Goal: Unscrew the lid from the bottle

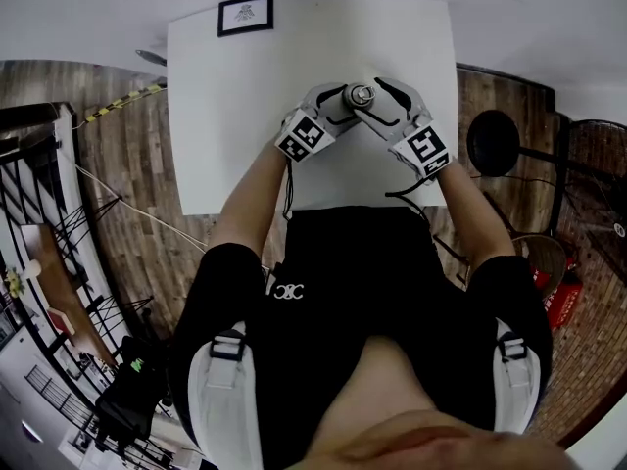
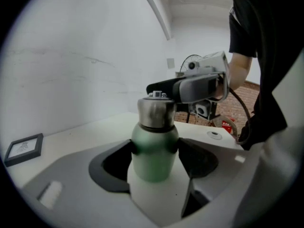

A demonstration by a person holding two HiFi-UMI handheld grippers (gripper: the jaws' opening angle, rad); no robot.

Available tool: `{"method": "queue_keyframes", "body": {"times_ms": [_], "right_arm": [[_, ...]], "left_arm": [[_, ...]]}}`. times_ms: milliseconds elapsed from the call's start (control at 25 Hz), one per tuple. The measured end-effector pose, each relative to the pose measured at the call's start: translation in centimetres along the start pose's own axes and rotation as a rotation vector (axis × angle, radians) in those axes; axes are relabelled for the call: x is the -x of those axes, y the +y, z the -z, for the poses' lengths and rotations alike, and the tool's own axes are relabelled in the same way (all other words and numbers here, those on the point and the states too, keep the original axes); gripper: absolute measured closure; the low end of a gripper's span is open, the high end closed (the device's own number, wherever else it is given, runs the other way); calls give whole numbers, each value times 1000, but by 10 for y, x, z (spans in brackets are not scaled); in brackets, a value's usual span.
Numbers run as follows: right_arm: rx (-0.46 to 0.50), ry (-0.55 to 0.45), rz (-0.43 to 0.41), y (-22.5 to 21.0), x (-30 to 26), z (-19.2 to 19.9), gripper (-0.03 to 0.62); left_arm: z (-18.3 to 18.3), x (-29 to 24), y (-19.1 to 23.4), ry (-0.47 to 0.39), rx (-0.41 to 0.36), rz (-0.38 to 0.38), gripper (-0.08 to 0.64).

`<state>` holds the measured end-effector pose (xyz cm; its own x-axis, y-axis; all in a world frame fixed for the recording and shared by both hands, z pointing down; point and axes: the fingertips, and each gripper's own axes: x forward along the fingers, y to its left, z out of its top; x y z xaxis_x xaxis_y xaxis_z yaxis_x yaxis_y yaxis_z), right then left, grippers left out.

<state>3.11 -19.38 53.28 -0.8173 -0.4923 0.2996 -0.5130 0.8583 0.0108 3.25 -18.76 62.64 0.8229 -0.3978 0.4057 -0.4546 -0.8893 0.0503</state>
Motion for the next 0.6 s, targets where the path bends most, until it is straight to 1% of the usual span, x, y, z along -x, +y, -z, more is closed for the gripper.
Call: {"method": "queue_keyframes", "body": {"times_ms": [80, 120, 200, 280, 320, 400, 520, 600], "right_arm": [[-50, -60, 164, -4, 6, -2, 325], [-80, -79, 232, -5, 8, -1, 324], [-122, -94, 328, -5, 7, 3, 325], [-162, -100, 399, -4, 4, 7, 324], [-185, -101, 425, -4, 2, 9, 324], [-199, -100, 445, -3, -5, 10, 324], [-180, -76, 461, -3, -10, 10, 325], [-163, -60, 454, -4, -10, 10, 325]], "left_arm": [[2, -1, 0, 0, 8, -13, 196], [2, -1, 1, 0, 12, -20, 196], [2, -1, 2, 0, 19, -34, 196], [2, -2, 2, 0, 24, -44, 196], [3, -2, 2, 0, 26, -48, 196], [4, -2, 2, 1, 29, -52, 196], [0, -2, 0, 0, 30, -56, 196], [-1, -1, -1, -1, 33, -56, 196]]}}
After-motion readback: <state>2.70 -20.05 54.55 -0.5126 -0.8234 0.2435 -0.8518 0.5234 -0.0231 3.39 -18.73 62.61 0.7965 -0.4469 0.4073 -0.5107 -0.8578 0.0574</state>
